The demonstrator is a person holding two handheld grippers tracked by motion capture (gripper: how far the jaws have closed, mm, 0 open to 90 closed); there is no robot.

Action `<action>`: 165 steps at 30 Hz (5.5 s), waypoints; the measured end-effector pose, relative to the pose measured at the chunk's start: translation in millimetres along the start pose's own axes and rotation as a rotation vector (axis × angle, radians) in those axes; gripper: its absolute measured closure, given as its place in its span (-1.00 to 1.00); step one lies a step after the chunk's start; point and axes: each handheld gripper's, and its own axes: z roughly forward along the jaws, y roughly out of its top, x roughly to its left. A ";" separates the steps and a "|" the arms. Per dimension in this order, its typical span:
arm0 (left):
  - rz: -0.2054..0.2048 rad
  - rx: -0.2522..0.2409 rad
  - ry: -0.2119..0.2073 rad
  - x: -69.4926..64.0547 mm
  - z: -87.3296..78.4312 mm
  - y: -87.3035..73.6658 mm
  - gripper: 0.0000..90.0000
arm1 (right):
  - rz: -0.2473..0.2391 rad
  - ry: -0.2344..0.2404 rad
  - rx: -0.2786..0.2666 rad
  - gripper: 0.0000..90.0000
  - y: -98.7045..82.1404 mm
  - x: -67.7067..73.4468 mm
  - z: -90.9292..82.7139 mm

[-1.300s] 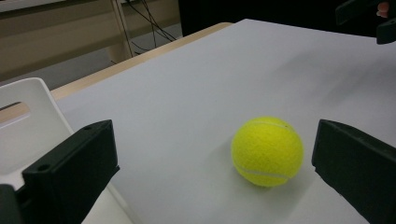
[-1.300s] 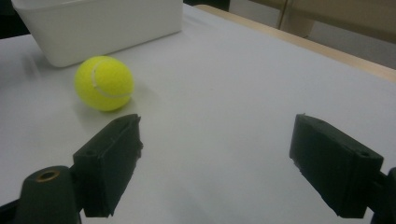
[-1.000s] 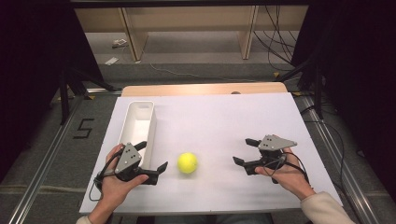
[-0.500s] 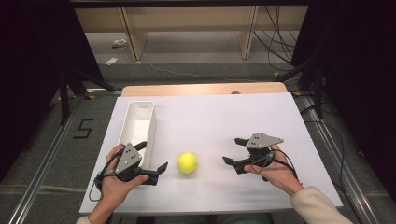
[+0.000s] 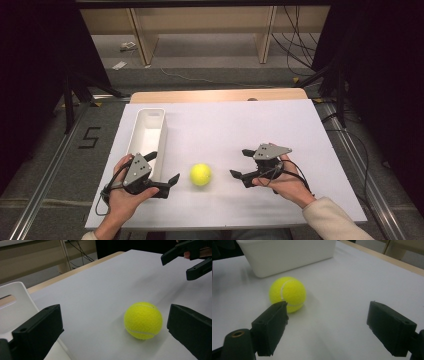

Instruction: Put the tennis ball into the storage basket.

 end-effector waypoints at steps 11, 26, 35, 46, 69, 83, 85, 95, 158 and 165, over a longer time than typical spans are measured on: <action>-0.001 0.000 0.001 0.2 0.0 -0.1 -1.00 | -0.005 0.016 0.005 -0.61 2.3 4.4 6.7; -0.002 -0.003 0.003 0.7 -0.6 0.0 -1.00 | -0.024 0.045 0.014 -0.61 8.1 13.5 24.8; -0.002 -0.003 0.002 0.5 -0.5 0.0 -1.00 | -0.032 0.058 0.021 -0.62 10.4 18.6 33.6; -0.003 -0.005 0.004 0.7 -0.8 0.0 -1.00 | -0.034 0.070 0.029 -0.62 13.2 23.2 43.2; 0.001 -0.004 0.001 0.9 -1.1 0.0 -1.00 | -0.037 0.079 0.054 -0.66 22.1 37.1 72.8; -0.001 -0.008 0.000 1.1 -1.5 0.2 -1.00 | -0.053 0.114 0.090 -0.66 24.1 47.5 95.3; -0.004 -0.008 0.001 0.9 -1.7 0.2 -1.00 | -0.054 0.118 0.096 -0.66 23.1 48.4 98.7; -0.004 -0.009 -0.001 0.9 -2.0 0.0 -1.00 | -0.048 0.122 0.128 -0.66 17.2 48.7 111.2; -0.005 -0.011 -0.001 1.2 -2.6 -0.3 -1.00 | -0.039 0.111 0.137 -0.42 20.9 45.4 117.4; -0.005 -0.011 0.000 1.4 -2.7 -0.3 -1.00 | -0.037 0.106 0.121 -0.42 26.0 43.8 115.6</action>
